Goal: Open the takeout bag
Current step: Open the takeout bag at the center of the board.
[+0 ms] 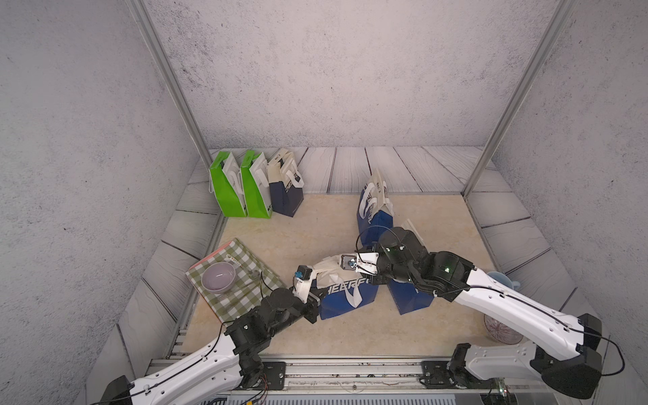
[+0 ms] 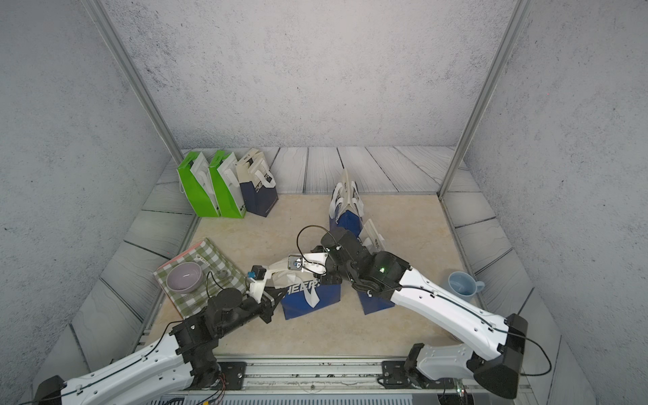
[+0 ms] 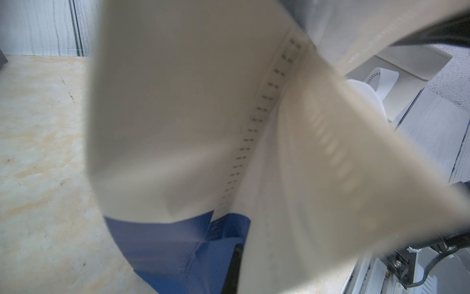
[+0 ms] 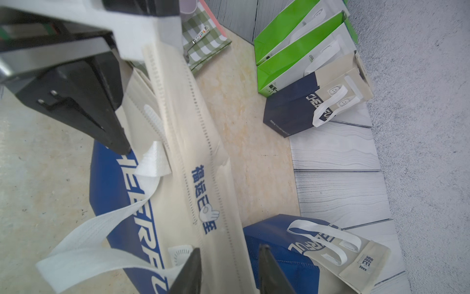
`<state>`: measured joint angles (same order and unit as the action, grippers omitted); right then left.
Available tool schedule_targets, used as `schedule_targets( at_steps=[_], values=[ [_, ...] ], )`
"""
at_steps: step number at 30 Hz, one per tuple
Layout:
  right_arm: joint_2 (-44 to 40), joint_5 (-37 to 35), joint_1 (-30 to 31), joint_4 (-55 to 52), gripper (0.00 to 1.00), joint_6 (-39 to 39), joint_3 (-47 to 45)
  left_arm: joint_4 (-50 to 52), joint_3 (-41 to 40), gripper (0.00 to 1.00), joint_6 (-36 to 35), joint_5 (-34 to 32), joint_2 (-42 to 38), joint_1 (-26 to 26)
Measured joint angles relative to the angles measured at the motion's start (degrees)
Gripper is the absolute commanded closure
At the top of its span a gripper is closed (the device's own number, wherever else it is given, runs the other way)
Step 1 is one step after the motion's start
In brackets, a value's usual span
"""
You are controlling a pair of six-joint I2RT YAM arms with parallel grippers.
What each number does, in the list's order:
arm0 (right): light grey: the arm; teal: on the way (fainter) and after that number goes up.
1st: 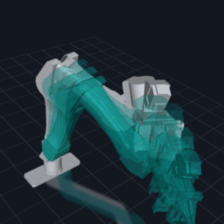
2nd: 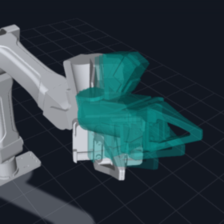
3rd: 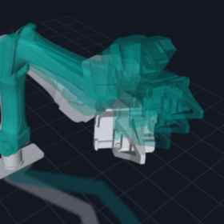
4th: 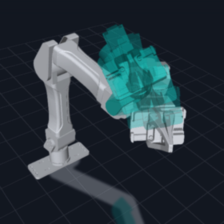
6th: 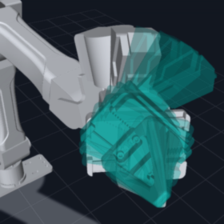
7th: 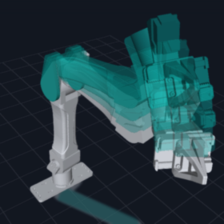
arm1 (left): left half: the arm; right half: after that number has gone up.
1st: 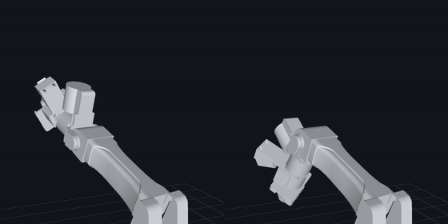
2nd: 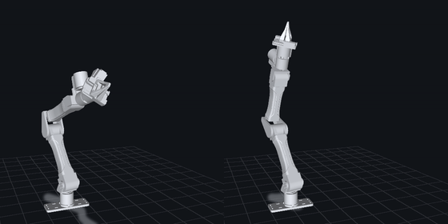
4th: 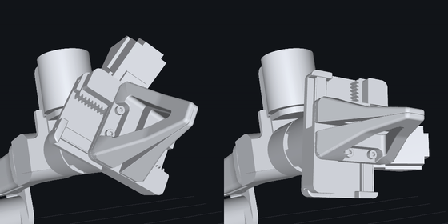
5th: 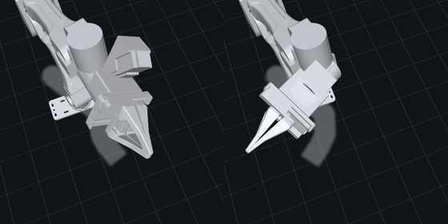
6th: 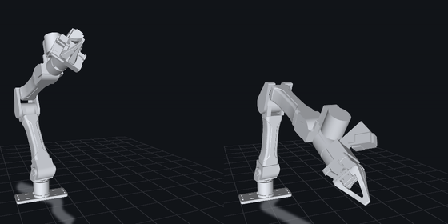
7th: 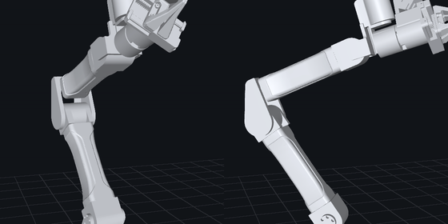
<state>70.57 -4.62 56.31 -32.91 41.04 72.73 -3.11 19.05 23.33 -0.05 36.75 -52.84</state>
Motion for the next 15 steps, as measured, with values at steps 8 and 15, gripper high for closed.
schedule_targets(
  at_steps=[8, 15],
  values=[
    [0.11, 0.87, 0.31, 3.91, 0.61, -1.14, -3.61, 0.0, 0.0, 1.0, 0.0, 0.0, 0.0, 0.0],
    [0.13, 1.03, 0.92, 6.45, 0.61, -1.55, -5.53, 0.0, 0.0, 1.0, 0.0, 0.0, 0.04, 0.0]
  ],
)
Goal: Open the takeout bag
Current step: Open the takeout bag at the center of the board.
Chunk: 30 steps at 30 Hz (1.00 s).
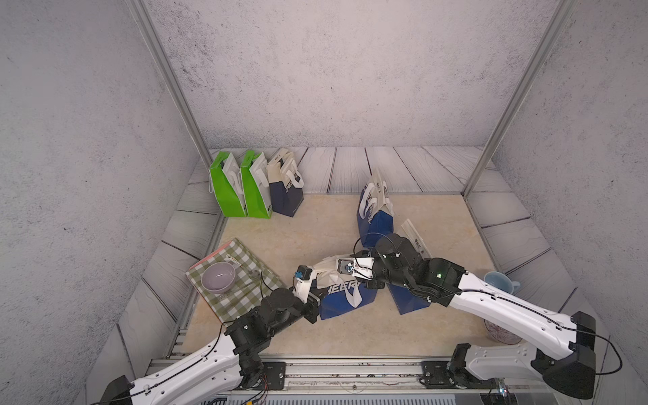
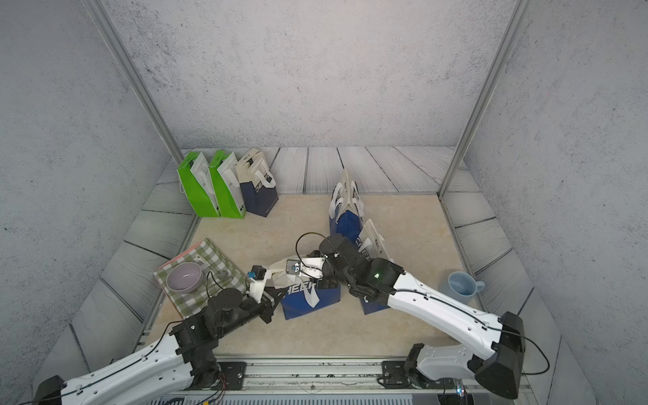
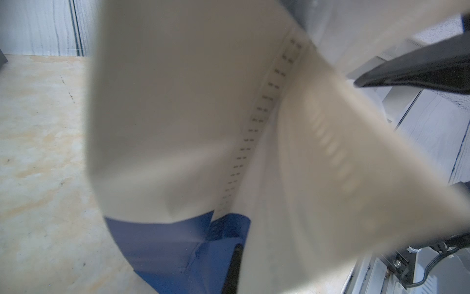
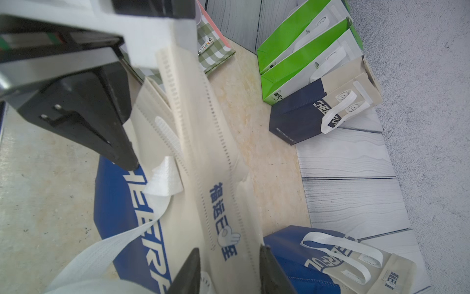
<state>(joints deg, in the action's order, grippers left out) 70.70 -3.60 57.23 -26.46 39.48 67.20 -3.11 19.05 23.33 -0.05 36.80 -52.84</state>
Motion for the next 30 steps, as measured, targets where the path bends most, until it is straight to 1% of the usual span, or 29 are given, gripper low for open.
schedule_targets(
  at_steps=[5, 15, 21, 25, 28, 30],
  values=[
    [0.0, -0.31, 0.46, 0.7, 0.61, 0.13, -1.01, 0.0, 0.0, 1.0, 0.0, 0.0, 0.07, 0.0],
    [1.25, -6.49, 1.36, 3.89, 0.62, 1.11, -2.45, -0.02, 0.0, 1.0, 0.0, -0.15, 0.04, 0.0],
    [1.25, -8.92, 1.38, 6.01, 0.68, 1.6, -3.43, -0.09, 0.0, 1.0, 0.0, -0.2, 0.02, 0.0],
    [1.25, -9.49, 1.38, 6.71, 0.78, 1.68, -3.65, -0.09, 0.0, 1.0, 0.0, -0.22, 0.02, 0.0],
    [1.25, -9.62, 1.38, 6.71, 0.8, 1.57, -3.65, -0.09, 0.0, 1.0, 0.0, -0.22, 0.0, 0.0],
    [1.25, -9.64, 1.38, 6.71, 0.85, 1.44, -3.65, -0.09, 0.0, 1.0, 0.0, -0.22, 0.0, 0.0]
  ],
)
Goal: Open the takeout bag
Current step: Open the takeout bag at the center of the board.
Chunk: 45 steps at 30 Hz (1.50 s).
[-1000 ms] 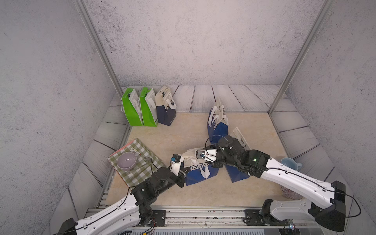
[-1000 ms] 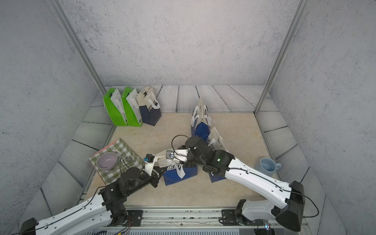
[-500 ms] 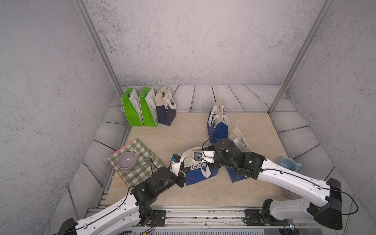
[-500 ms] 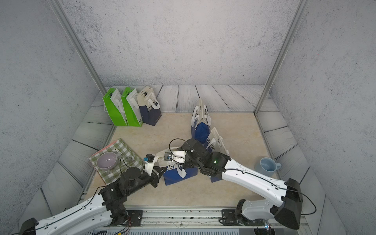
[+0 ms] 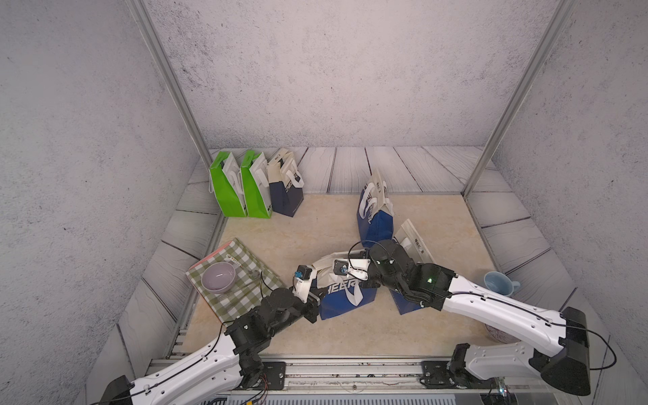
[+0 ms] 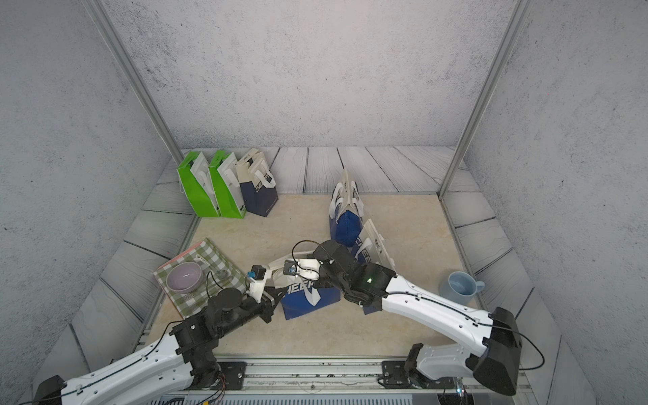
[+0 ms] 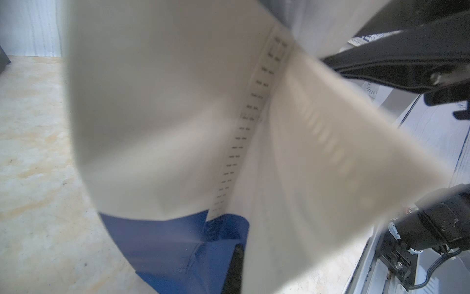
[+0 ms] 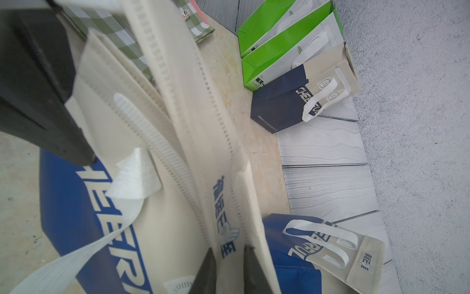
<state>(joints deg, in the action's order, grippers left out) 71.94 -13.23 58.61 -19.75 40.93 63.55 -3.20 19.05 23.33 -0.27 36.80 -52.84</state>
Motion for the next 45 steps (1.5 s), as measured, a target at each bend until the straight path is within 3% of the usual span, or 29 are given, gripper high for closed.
schedule_targets(
  at_steps=[9, 18, 23, 27, 30, 45],
  values=[
    [0.0, 0.0, 0.11, 0.26, 0.9, -0.5, 0.0, -0.02, 0.0, 1.0, 0.0, 0.0, -0.02, 0.0],
    [0.31, 0.07, 0.11, 0.33, 0.81, -0.9, 0.0, -0.02, 0.0, 1.0, 0.0, 0.02, -0.02, 0.0],
    [1.25, 0.09, 0.11, 0.61, 0.8, -0.9, 0.02, 0.0, 0.0, 1.0, 0.0, 0.02, -0.02, 0.0],
    [1.46, 0.11, 0.11, 0.81, 0.87, -0.96, 0.02, 0.0, 0.0, 1.0, 0.0, 0.02, -0.02, 0.0],
    [1.49, 0.02, 0.11, 0.81, 1.0, -1.09, 0.15, 0.0, 0.0, 1.0, 0.0, 0.02, -0.04, 0.0],
    [1.57, -0.42, 0.17, -5.77, 1.0, -1.75, 5.62, -0.07, 0.0, 1.0, 0.0, 0.07, -0.15, 0.0]
  ],
)
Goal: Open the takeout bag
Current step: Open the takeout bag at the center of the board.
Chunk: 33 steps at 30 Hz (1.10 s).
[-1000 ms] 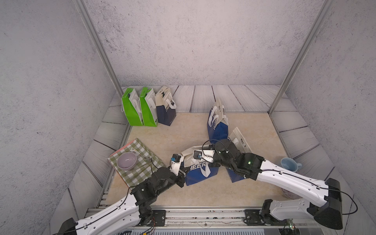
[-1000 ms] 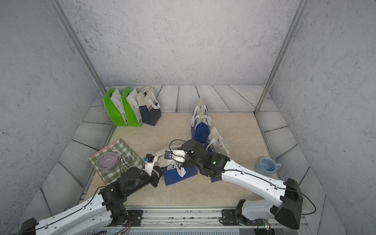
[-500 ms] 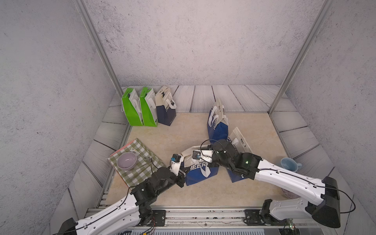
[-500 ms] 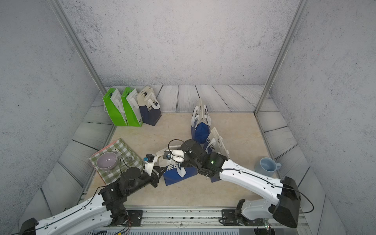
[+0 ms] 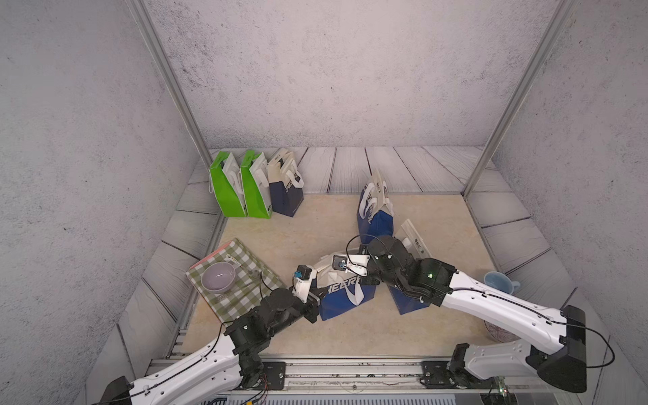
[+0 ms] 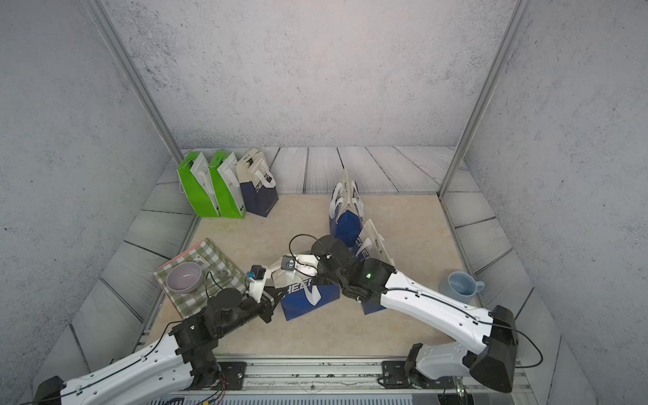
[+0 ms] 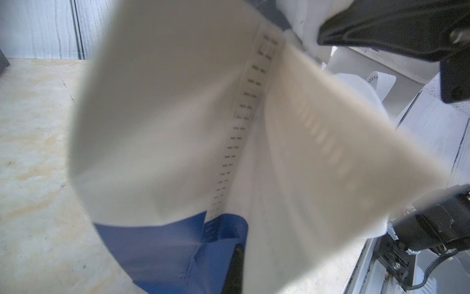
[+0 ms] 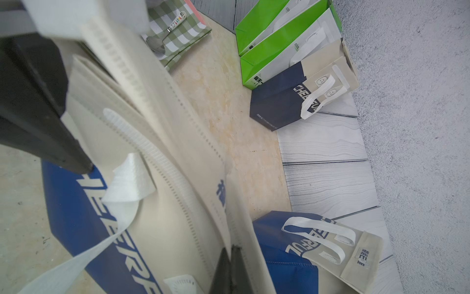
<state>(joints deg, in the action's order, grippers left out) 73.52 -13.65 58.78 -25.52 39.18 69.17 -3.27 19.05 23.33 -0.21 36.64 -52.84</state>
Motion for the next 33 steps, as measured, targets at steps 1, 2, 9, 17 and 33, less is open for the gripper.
schedule_targets(
  at_steps=[1, 2, 9, 17, 33],
  values=[
    [0.13, 0.0, 0.0, -0.59, 1.0, 0.07, 0.42, 0.0, 0.0, 1.0, 0.0, 0.0, 0.0, 0.0],
    [0.31, 0.0, 0.0, -1.27, 1.0, 0.15, 0.94, -0.02, 0.0, 1.0, 0.0, 0.0, 0.0, 0.0],
    [2.05, 0.24, -0.33, -5.9, 1.0, 1.27, 5.22, -0.28, 0.09, 1.0, 0.0, 0.0, -0.02, 0.0],
    [5.16, 2.01, -1.68, -11.78, 1.0, 1.55, 12.07, -0.61, 0.09, 1.0, 0.0, -0.02, -0.33, 0.0],
    [10.03, 3.43, -4.5, -18.36, 1.0, 4.2, 21.88, -0.07, 0.09, 1.0, 0.0, 0.0, -0.26, 0.0]
  ],
)
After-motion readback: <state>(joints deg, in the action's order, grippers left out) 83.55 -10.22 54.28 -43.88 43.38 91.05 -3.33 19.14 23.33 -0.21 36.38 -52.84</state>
